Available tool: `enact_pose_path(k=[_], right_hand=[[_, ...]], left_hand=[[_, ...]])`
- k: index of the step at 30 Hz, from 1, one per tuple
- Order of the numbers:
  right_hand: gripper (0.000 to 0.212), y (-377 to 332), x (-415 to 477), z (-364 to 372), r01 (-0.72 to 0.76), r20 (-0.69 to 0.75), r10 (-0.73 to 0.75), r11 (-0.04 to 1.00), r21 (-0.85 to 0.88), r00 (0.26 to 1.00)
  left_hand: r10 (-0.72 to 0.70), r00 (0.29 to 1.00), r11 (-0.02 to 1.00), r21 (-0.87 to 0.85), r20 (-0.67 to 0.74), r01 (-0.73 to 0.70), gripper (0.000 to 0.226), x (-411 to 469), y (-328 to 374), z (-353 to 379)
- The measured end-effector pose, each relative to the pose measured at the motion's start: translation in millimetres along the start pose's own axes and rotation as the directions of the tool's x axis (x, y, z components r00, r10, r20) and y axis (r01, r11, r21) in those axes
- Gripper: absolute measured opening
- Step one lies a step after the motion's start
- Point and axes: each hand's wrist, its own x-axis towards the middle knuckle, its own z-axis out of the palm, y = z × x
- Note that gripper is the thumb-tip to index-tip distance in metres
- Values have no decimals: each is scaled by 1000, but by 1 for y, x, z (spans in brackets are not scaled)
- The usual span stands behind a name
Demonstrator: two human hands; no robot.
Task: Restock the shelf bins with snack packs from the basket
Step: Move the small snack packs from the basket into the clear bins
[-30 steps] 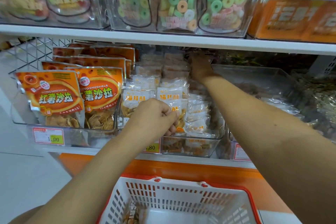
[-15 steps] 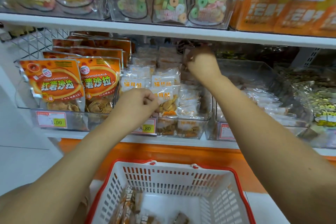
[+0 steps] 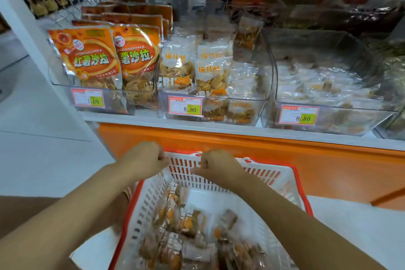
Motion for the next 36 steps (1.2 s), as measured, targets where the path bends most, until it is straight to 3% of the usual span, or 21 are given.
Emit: enact_pose_path(k=[2, 4, 7, 12, 15, 18, 22, 25, 31, 36], right_hand=[[32, 19, 8, 48, -77, 182, 61, 993, 85, 981], [45, 40, 12, 93, -179, 304, 131, 975, 135, 944], [68, 61, 13, 146, -282, 444, 178, 942, 180, 878], [72, 73, 27, 201, -377, 506, 225, 900, 220, 832], [69, 68, 40, 214, -417, 550, 239, 881, 223, 800], [51, 64, 45, 225, -403, 517, 260, 897, 185, 815], [22, 63, 46, 239, -517, 432, 403, 835, 187, 807], [10, 61, 48, 238, -499, 397, 408, 853, 156, 822], [15, 65, 37, 209, -404, 338, 327, 896, 186, 882], [24, 75, 18, 174, -306, 219, 221, 788, 533, 950]], left_hand=[[-74, 985, 997, 38, 155, 69, 31, -3, -16, 24], [-147, 950, 988, 93, 276, 126, 42, -6, -27, 45], [-272, 909, 941, 286, 317, 181, 63, -6, -30, 63], [-246, 894, 929, 354, 375, 107, 40, 2, -19, 66], [-274, 872, 933, 333, 406, 138, 43, 8, -17, 64], [-294, 858, 943, 275, 420, 189, 43, 15, -18, 66], [-333, 832, 935, 271, 443, 230, 44, 19, -17, 68], [-343, 832, 930, 285, 436, 233, 46, 19, -12, 66], [-327, 826, 940, 249, 458, 233, 45, 16, -8, 65], [-315, 853, 928, 325, 416, 184, 38, 6, 3, 55]])
